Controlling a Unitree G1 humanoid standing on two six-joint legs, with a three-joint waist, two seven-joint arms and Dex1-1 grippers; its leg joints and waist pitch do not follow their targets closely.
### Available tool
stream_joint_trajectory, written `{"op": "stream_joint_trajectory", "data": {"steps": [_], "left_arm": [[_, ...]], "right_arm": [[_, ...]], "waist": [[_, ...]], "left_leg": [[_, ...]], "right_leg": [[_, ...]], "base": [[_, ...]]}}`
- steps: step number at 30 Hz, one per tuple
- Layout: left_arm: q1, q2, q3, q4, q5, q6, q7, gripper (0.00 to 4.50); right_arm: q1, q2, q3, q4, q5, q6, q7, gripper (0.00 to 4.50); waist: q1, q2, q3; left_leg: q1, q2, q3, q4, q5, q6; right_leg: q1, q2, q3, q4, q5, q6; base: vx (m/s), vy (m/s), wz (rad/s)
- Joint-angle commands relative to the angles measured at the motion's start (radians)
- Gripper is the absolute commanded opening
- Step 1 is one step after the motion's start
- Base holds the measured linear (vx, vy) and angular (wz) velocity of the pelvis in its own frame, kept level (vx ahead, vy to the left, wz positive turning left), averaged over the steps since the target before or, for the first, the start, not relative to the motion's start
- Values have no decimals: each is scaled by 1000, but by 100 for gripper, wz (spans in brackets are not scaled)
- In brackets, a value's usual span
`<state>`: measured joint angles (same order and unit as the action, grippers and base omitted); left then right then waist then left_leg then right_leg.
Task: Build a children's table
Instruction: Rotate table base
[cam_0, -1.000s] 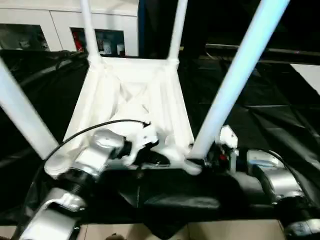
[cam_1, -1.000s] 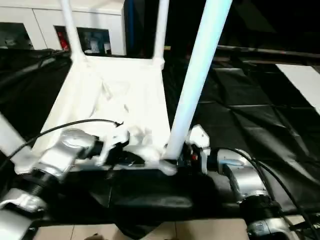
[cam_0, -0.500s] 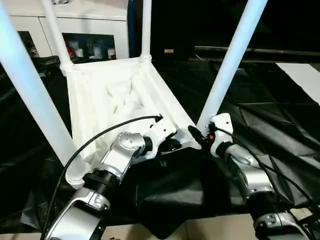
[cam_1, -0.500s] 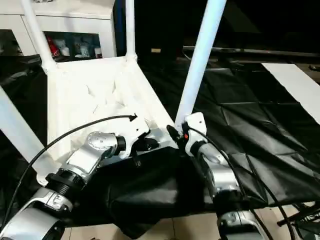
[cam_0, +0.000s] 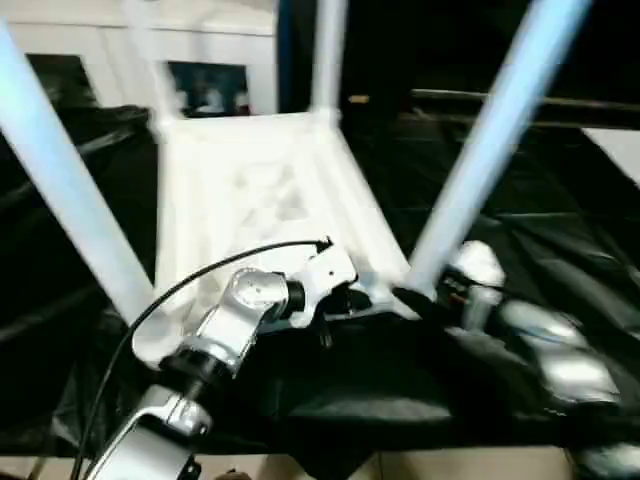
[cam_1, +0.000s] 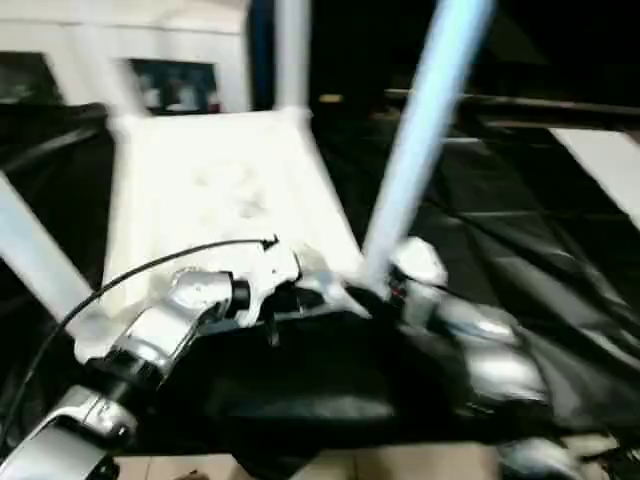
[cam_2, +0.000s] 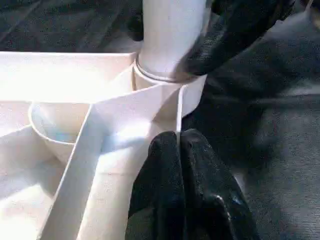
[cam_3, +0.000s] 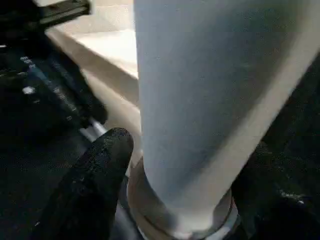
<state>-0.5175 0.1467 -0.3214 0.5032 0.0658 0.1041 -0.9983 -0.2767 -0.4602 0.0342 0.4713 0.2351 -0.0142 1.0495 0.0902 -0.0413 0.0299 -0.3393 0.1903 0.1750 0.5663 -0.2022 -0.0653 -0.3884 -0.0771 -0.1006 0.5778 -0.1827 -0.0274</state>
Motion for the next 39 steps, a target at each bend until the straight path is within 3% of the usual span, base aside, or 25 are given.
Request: {"op": "stream_joint_trajectory", "data": {"steps": [1,5,7,11,14,17,20,22,29,33,36,39], "left_arm": [[5,-6,24,-48,-53,2,5,0],[40,20,77,-144,-93,44,13,43],[63,45,96,-197,-104,73,19,46],[129,95,135,-313,-122,123,35,87],[195,128,179,-435,-153,214,63,108],[271,152,219,-550,-205,310,73,129],[327,164,230,-615,-233,374,77,149],[343,167,230,-631,-238,392,79,167],[443,179,245,-769,-272,481,142,216],[493,202,262,-826,-289,529,148,245],[530,216,284,-872,-308,564,153,269],[569,233,295,-912,-336,589,152,290]], "right_arm": [[32,-45,-10,-17,16,-6,77,304],[75,-136,-53,-29,27,-28,124,313],[86,-159,-80,-42,32,-27,104,313],[101,-174,-114,-92,61,8,91,313],[145,-171,-97,-199,106,70,131,313],[182,-155,-68,-290,149,137,154,313],[198,-141,-27,-338,159,176,163,313],[202,-138,-16,-348,163,187,167,313],[94,31,-13,-281,113,187,-56,313],[35,99,-11,-188,80,140,-149,313],[9,132,-12,-140,57,117,-199,313],[-10,162,-18,-98,29,94,-257,313]], "waist": [[0,-15,-48],[2,-21,-51],[-1,-22,-45],[-13,-18,-41],[-11,-18,-42],[-12,-16,-43],[-13,-14,-37],[-13,-13,-35],[-20,-10,-34],[-36,-8,-34],[-35,-4,-36],[-30,-9,-36]], "left_leg": [[-9,52,-8,-49,-91,142],[-19,52,-9,-42,-64,155],[-20,48,-6,-42,-78,157],[-17,49,-8,-47,-137,125],[-15,54,-10,-48,-133,120],[-15,55,-10,-47,-110,131],[-14,55,-10,-51,-142,117],[-14,52,-8,-52,-164,107],[-11,51,-13,-57,-197,57],[-17,48,-15,-60,-203,37],[-13,48,-13,-57,-192,35],[-11,49,-12,-58,-175,40]], "right_leg": [[55,-82,58,-53,-135,-213],[56,-80,55,-46,-99,-223],[53,-77,54,-53,-135,-212],[48,-75,53,-67,-277,-167],[48,-73,55,-64,-261,-160],[46,-69,55,-57,-202,-184],[43,-70,55,-61,-249,-182],[39,-68,56,-69,-297,-163],[35,-68,57,-75,-358,-127],[37,-70,57,-70,-347,-138],[35,-66,60,-66,-300,-147],[37,-63,60,-58,-251,-162]], "base": [[0,0,0],[0,0,0],[0,0,0],[0,0,0],[0,0,0],[0,0,0],[0,0,0],[0,0,0],[0,0,0],[0,0,0],[0,0,0],[0,0,0]]}}
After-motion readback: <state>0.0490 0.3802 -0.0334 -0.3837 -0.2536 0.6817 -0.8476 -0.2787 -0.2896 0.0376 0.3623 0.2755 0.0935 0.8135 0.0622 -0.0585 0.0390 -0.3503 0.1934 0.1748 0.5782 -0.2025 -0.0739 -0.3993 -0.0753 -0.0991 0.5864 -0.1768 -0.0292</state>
